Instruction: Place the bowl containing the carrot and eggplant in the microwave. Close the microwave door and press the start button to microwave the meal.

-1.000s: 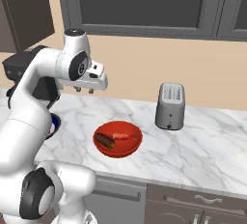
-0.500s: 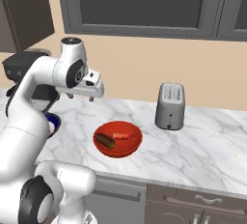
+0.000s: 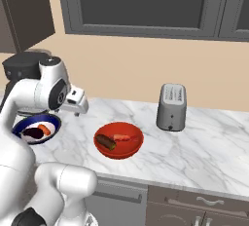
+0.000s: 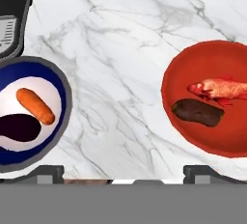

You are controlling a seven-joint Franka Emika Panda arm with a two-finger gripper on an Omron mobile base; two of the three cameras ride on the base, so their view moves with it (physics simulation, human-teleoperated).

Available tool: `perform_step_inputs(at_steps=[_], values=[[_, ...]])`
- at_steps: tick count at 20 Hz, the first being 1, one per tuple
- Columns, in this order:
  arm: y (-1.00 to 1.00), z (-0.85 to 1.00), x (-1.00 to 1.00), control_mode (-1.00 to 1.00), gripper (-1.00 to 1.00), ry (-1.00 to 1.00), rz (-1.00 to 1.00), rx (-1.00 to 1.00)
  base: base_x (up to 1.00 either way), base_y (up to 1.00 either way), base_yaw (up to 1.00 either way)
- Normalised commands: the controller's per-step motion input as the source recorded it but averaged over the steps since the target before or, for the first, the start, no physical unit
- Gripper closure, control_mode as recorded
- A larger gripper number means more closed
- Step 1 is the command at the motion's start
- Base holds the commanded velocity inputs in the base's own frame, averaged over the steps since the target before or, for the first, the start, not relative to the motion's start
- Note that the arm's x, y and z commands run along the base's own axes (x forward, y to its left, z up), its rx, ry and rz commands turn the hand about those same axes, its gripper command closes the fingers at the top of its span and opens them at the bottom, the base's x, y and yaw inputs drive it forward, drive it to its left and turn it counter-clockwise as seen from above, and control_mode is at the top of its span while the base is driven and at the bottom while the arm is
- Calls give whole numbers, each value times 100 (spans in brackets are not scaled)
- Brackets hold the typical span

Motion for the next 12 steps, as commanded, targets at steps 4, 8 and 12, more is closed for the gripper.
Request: perform_step_inputs(at_steps=[4,8,12], values=[[64,-31,-32,-100,-100,0,-2,0,0,0,0],[71,-29,-15,-100,-100,1,-1,0,0,0,0],[34,-22,0,-100,-100,8,0,1,0,0,0]])
